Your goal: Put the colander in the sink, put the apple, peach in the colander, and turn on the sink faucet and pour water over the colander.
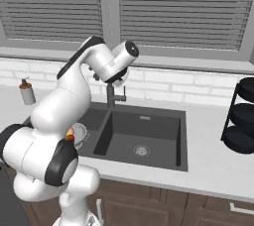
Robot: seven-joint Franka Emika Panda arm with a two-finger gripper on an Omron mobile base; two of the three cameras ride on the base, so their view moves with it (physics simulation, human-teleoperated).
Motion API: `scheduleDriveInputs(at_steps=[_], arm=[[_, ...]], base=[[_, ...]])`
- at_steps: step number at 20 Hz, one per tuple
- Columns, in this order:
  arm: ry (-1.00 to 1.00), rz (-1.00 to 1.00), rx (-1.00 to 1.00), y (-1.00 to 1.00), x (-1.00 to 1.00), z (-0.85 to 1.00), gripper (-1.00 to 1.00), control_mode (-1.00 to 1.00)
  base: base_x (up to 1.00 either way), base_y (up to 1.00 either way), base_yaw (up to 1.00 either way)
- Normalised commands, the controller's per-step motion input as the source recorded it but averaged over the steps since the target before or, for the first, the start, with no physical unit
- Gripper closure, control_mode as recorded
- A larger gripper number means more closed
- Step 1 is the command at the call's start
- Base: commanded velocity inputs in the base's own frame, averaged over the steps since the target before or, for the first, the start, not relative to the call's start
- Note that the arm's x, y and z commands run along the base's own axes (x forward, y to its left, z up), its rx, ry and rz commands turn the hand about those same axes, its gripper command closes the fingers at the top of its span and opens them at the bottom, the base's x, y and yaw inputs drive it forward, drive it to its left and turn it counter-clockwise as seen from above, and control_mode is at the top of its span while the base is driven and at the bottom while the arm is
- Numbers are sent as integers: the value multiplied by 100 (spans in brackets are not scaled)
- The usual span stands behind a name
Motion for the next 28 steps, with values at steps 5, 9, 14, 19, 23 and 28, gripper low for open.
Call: scheduleDriveInputs(at_steps=[5,9,14,19,23,28], arm=[[-1,0,0,34,26,-4,-100,-100],[-1,0,0,18,61,-4,-100,-100],[0,0,0,1,40,0,-100,-100],[0,0,0,7,35,-15,-100,-100],[-1,0,0,35,5,-33,-100,-100],[-4,0,0,66,9,-21,-100,-100]], base=[[0,0,0],[0,0,0],[0,0,0],[0,0,0],[0,0,0],[0,0,0]])
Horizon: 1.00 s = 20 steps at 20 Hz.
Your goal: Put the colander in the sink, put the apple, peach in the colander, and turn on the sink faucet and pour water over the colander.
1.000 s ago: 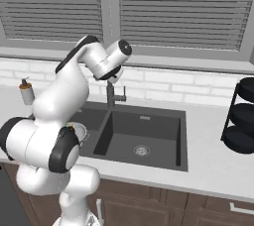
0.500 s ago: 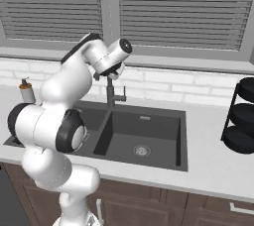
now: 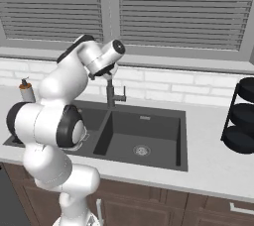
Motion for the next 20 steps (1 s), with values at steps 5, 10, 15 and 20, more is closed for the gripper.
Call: scheduleDriveInputs(at_steps=[5,10,15,20], arm=[[-2,0,0,46,40,-15,-100,-100],[-5,-1,0,37,63,-33,-100,-100],[-10,-13,0,5,92,-27,-100,-100],[-8,-20,0,0,100,-24,-100,-100]], base=[[0,0,0],[0,0,0],[0,0,0],[0,0,0]])
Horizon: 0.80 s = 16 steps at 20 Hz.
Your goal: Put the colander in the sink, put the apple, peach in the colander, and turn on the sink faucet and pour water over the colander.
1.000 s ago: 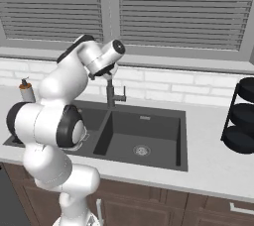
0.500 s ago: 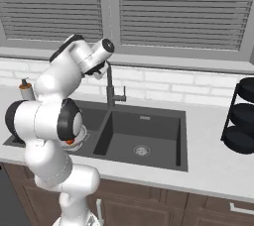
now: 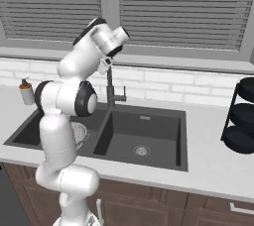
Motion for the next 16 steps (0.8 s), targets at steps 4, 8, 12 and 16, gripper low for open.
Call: scheduleDriveInputs(at_steps=[4,8,12,16], arm=[[-33,-26,3,6,35,-16,-100,-100],[-47,-18,5,25,-43,-3,-100,-100],[-50,-10,9,25,-92,-1,-100,-100],[-43,-10,4,2,-100,-56,-100,-100]], base=[[0,0,0],[0,0,0],[0,0,0],[0,0,0]])
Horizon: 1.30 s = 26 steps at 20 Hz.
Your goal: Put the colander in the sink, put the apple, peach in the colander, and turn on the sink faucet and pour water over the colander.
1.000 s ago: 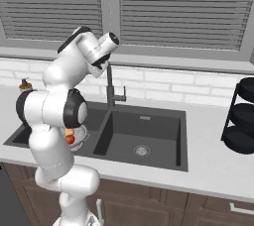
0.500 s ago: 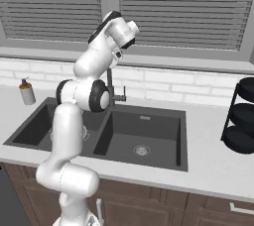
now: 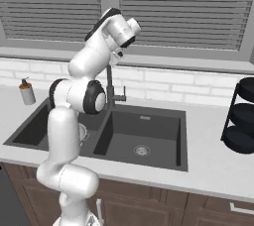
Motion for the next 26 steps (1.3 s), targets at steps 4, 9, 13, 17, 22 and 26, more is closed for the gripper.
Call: scheduleDriveInputs(at_steps=[4,9,13,17,22,26], arm=[[-41,-8,0,1,-100,-88,-100,-100],[-42,-16,0,29,-54,43,-100,-100],[-12,-39,0,0,26,24,-100,-100],[-3,-41,0,0,4,-24,-100,-100],[-1,-31,0,0,50,-18,-100,-100],[0,-23,0,-14,67,-7,-100,-100]], base=[[0,0,0],[0,0,0],[0,0,0],[0,0,0],[0,0,0],[0,0,0]])
